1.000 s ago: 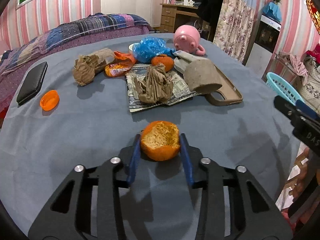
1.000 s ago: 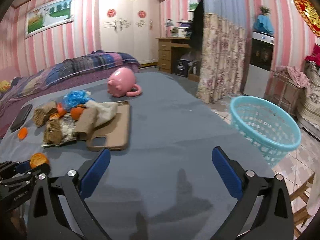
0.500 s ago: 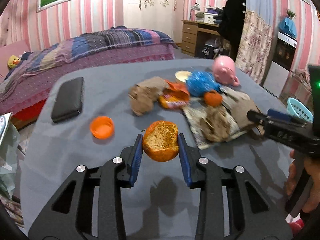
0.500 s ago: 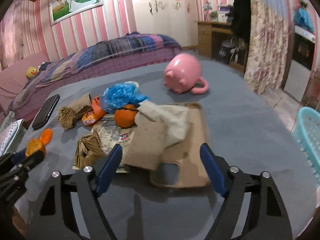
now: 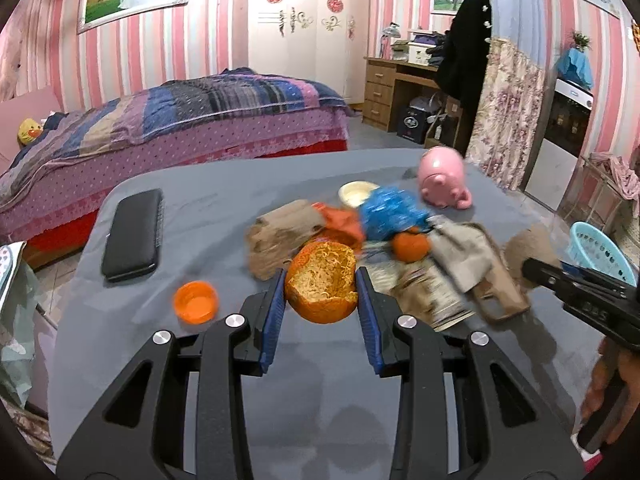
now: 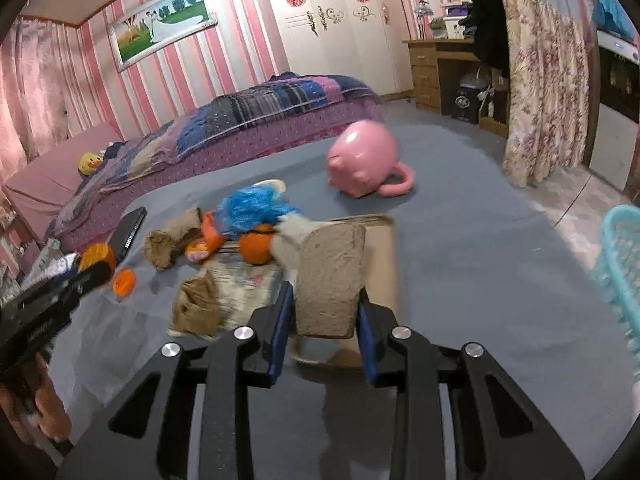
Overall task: Collect trash
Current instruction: 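Carry both items over the blue basket and open both tools to drop them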
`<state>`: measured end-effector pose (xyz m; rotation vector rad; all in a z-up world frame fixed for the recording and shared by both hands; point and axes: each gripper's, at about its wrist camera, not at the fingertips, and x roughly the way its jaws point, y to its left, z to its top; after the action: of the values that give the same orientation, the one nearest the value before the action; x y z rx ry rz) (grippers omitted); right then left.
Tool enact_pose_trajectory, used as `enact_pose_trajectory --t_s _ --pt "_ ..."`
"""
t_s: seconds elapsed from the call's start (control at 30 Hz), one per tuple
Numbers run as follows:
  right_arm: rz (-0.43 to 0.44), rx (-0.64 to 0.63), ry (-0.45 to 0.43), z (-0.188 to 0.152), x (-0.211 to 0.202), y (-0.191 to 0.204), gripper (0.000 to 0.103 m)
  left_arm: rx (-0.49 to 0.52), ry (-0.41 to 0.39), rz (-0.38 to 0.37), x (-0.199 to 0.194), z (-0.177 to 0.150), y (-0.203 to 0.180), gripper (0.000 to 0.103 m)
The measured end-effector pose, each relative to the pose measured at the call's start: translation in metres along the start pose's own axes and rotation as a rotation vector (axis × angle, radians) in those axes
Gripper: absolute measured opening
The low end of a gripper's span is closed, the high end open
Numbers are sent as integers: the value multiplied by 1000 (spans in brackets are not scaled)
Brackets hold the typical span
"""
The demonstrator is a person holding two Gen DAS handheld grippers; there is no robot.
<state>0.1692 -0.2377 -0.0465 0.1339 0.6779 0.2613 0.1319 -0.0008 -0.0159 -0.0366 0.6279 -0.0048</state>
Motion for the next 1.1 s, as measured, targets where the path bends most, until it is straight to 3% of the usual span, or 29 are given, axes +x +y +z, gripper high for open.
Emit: enact_pose_trajectory --t_s 0.17,0.4,0.57,0.67,0.87,1.1 --pt "-150 -51 -33 6 -32 -51 31 43 -10 -60 7 12 -50 34" --pt "-314 64 -113 29 -75 -148 31 111 -10 -173 24 28 -136 34" --pt "-453 79 -125 35 -97 -210 31 138 -4 -235 37 38 -190 34" --pt "-494 159 -122 28 -106 -252 31 155 10 -276 46 42 -224 34" --pt "-600 161 -71 17 -106 -297 31 240 10 -359 55 39 -300 34" --pt "-605 236 -94 4 -117 -336 31 319 43 -455 74 24 -382 34"
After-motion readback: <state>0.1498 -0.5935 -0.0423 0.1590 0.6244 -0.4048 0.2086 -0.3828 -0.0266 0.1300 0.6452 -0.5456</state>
